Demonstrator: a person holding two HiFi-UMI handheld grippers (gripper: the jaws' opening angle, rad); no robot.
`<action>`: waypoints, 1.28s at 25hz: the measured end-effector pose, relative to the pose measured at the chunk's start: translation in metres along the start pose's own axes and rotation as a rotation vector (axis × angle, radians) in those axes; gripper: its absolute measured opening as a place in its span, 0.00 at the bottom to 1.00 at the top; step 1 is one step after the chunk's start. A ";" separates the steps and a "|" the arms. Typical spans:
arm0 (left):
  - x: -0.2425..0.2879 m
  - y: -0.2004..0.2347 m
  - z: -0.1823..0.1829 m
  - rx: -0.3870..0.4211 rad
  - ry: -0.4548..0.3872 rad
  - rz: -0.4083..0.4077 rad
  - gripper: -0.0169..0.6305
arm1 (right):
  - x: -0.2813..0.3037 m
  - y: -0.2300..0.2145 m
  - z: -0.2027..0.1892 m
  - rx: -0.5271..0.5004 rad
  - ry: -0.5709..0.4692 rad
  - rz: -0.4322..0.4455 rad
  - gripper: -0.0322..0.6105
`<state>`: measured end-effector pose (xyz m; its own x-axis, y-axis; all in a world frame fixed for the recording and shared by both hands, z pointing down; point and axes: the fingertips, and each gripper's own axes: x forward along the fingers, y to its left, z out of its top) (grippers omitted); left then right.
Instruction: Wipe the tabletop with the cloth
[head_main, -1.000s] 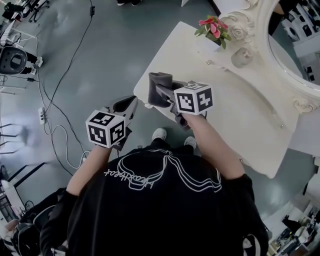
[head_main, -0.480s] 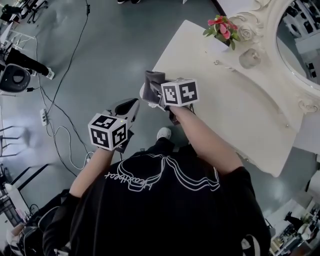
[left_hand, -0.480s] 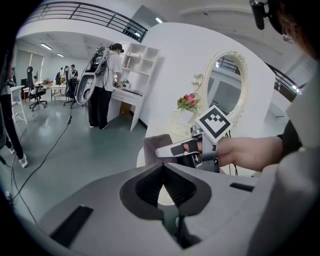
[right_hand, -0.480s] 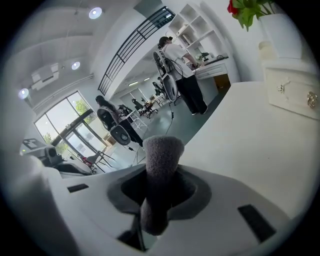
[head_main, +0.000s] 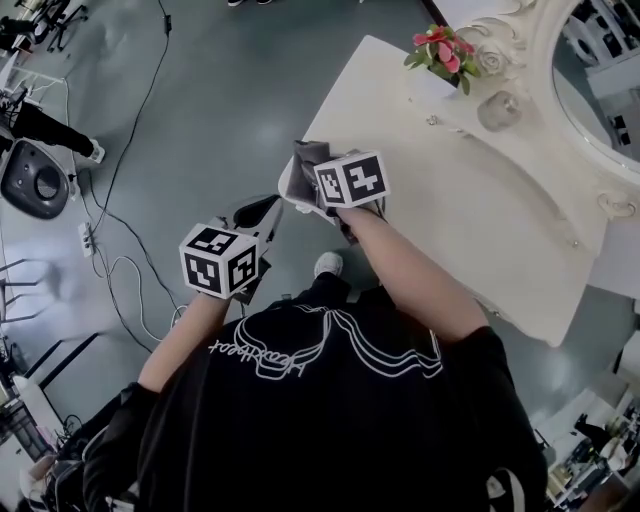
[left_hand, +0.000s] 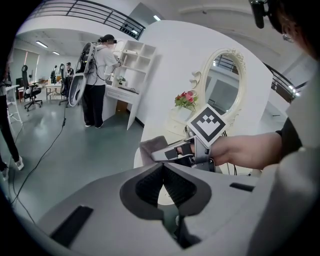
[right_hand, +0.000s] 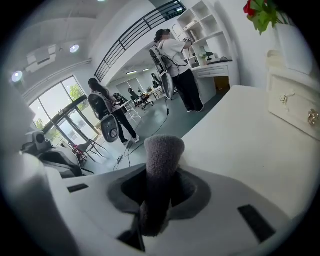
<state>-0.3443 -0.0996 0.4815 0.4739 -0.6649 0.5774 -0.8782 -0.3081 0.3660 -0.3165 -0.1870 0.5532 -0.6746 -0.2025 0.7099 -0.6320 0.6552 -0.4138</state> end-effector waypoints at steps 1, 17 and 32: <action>0.001 0.000 0.000 0.001 0.001 -0.003 0.03 | 0.000 0.000 0.000 -0.002 0.003 -0.002 0.19; 0.020 -0.016 0.010 0.028 0.004 -0.047 0.03 | -0.025 -0.020 -0.020 -0.029 0.027 -0.045 0.20; 0.051 -0.087 0.012 0.078 0.026 -0.109 0.03 | -0.090 -0.067 -0.065 0.023 0.020 -0.080 0.20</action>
<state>-0.2447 -0.1154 0.4706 0.5672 -0.6074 0.5562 -0.8235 -0.4301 0.3700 -0.1889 -0.1659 0.5542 -0.6144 -0.2389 0.7520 -0.6920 0.6209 -0.3682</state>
